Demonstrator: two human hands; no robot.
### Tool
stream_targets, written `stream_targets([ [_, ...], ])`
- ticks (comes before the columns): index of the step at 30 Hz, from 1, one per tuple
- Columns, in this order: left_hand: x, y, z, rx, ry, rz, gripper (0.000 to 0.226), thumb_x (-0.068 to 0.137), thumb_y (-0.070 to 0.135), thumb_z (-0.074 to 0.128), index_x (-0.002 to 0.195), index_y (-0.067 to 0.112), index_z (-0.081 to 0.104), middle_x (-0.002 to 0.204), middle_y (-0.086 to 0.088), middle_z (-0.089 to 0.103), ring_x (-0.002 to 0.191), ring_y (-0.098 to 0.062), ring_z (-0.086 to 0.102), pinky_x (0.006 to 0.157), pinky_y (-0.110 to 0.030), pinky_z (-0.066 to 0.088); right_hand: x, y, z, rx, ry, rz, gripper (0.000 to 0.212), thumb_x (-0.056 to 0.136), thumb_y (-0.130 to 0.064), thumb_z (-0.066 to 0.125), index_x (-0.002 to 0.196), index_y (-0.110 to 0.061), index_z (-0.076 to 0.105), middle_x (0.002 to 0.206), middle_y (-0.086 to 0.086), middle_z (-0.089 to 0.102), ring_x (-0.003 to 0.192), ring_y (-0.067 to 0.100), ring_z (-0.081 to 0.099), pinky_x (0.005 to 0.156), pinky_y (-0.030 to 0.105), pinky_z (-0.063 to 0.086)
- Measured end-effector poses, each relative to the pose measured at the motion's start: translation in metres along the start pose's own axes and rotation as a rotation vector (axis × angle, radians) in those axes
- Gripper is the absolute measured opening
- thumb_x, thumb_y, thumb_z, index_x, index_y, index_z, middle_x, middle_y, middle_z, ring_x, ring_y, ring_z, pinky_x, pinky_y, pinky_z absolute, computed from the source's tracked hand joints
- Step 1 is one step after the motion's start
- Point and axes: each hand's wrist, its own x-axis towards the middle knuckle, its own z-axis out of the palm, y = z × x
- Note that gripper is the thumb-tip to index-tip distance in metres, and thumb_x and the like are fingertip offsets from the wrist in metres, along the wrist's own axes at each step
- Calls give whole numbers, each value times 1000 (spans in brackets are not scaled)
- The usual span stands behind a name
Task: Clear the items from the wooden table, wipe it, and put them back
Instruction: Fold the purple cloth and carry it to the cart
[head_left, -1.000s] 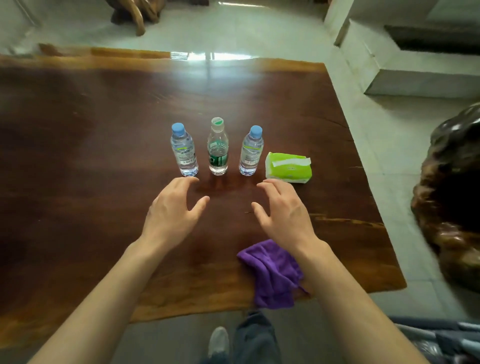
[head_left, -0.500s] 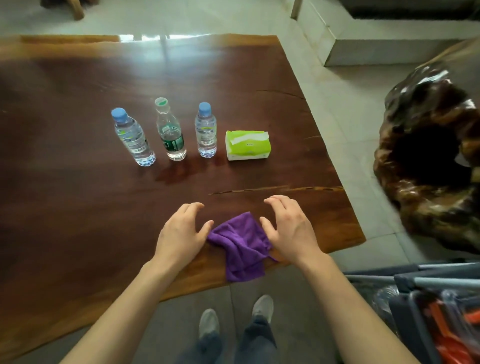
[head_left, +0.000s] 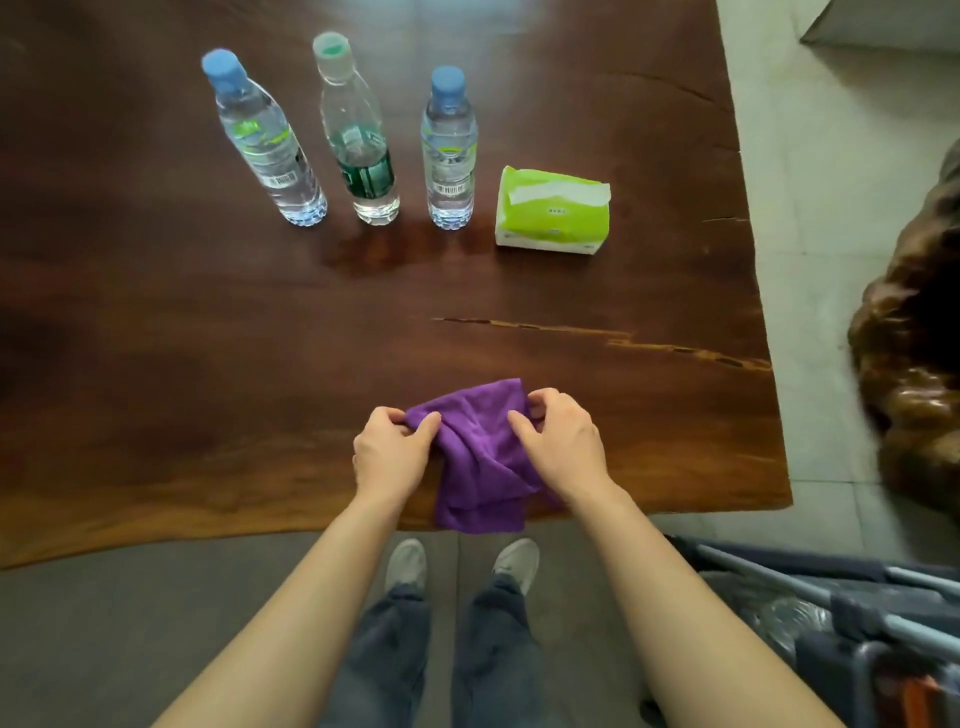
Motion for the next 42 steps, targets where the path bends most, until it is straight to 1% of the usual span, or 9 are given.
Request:
stream_targets([
  [3,6,1,10,-109,65,-68,38,78,43,80,98,18,59,93,-2,69,102,-29,67,89,-34,51,13,-1,8,35,-4,15,35,93,-50,61,112,-21,65,105,-1,68,96,20,65,78,32,49],
  [8,16,-2,18,-389,8,-176,35,74,29,86,97,18,62,97,-9,75,91,-30,74,88,-49,59,21,-5,14,127,-9,17,25,93,-43,65,107,-22,68,101,-2,72,91,17,65,77,28,46],
  [14,16,-8,9,-381,50,-167,25,70,28,90,84,24,69,80,-4,78,66,-18,77,71,-43,65,23,-7,8,160,-61,23,24,95,-37,64,108,-18,72,103,0,73,95,18,65,82,28,48],
  [26,13,1,-2,-334,17,-18,18,83,29,77,96,31,66,86,-3,72,87,-21,72,82,-48,62,12,-10,1,279,-98,33,13,95,-29,66,106,-24,61,95,-11,65,81,-1,59,60,7,40],
  [30,10,5,-11,-341,-48,39,28,85,28,76,112,27,68,91,-3,73,91,-21,71,85,-49,60,6,-11,-2,395,-96,80,24,92,-22,68,105,-32,50,99,-16,63,85,3,63,55,5,45],
  [33,8,9,-19,-366,-116,71,43,86,23,76,127,28,65,98,0,75,96,-19,71,88,-45,60,-2,-12,-7,475,-75,72,42,90,-16,67,121,-38,47,109,-13,63,97,7,66,68,10,52],
  [36,4,13,-27,-401,-154,110,52,85,18,76,134,31,62,105,1,75,97,-16,71,82,-36,60,-12,-13,-14,525,-65,47,60,89,-14,64,139,-41,45,129,-10,60,112,11,63,91,30,59],
  [38,1,17,-32,-412,-197,138,52,86,16,76,134,33,62,109,4,73,100,-14,70,78,-28,60,-19,-12,-18,566,-68,53,54,90,-13,62,138,-37,53,132,-9,60,118,14,60,99,42,57],
  [42,-9,27,-40,-428,-293,187,40,89,7,70,123,28,71,115,2,73,105,-15,69,67,-13,57,-34,-10,-27,604,-18,60,45,88,-8,61,127,-28,66,122,-9,67,113,10,62,101,43,55],
])
